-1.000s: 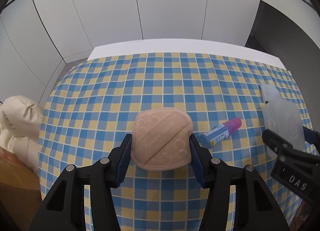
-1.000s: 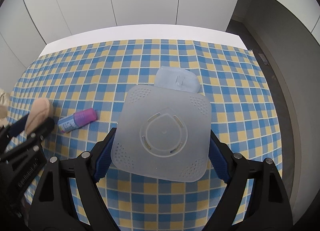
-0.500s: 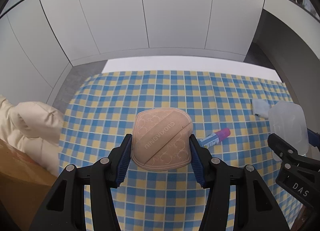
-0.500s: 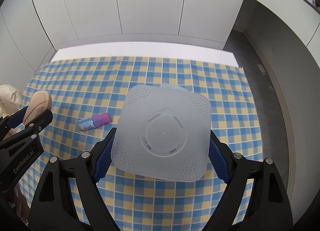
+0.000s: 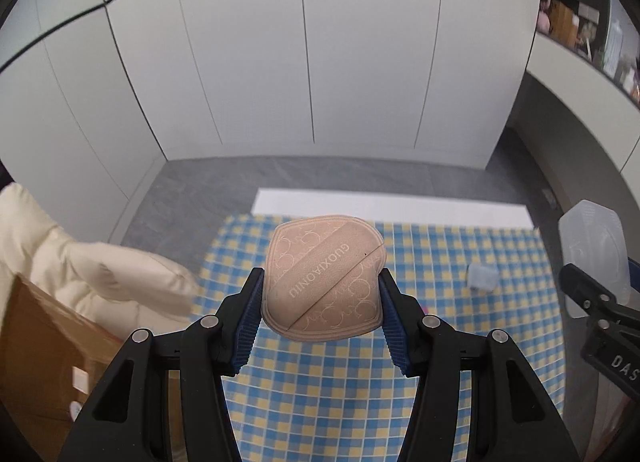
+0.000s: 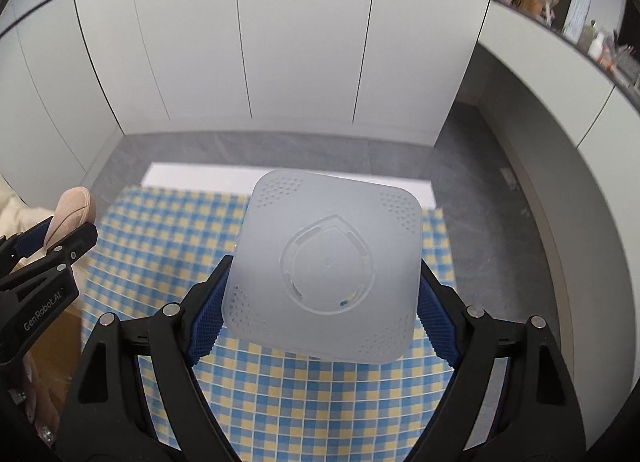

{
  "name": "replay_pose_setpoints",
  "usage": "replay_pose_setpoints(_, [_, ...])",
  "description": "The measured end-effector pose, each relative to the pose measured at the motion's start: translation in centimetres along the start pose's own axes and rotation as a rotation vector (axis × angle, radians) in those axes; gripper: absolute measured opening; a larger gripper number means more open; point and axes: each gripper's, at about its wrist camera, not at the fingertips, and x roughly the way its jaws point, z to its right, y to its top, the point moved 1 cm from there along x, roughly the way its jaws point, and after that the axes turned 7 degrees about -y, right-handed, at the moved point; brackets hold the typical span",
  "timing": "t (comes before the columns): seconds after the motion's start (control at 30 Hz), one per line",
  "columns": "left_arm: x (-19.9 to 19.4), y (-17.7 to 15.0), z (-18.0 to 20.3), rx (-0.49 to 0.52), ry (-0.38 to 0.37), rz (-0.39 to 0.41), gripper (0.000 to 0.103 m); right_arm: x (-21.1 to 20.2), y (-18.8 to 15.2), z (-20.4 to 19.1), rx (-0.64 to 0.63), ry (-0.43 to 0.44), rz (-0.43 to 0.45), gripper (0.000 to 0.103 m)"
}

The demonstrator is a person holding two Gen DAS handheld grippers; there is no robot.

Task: Organize objects
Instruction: 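Lift the clear container with the right tool while the left tool lifts the beige sponge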

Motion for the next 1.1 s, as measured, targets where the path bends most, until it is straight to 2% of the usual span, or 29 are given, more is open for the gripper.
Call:
replay_pose_setpoints(0.33, [-9.9,3.5,1.2,0.008,-0.008,0.086,0.054,-12.1,3.9,2.0,0.010,-0.002,0.124,0.086])
replay_pose_setpoints(0.47, [-13.7,4.5,1.8,0.031,0.019,0.114,0.054,-16.6,4.8,2.6,-0.001,-0.016,0.180,0.086])
replay_pose_setpoints(0.67, [-18.6,5.6,2.4,0.039,0.007,0.161,0.054,-21.4,5.7,2.8,-0.019,-0.016,0.225,0.086])
replay_pose_setpoints(0.93, [-24.3,6.9,2.8,0.049,0.013,0.223,0.054,-25.6,6.9,3.4,-0.032,-0.024,0.264,0.086])
replay_pose_setpoints(1.1, [-25.4,6.6,2.6,0.038,-0.001,0.218,0.054,-27.4,7.0,3.8,-0.038,-0.019,0.271,0.086])
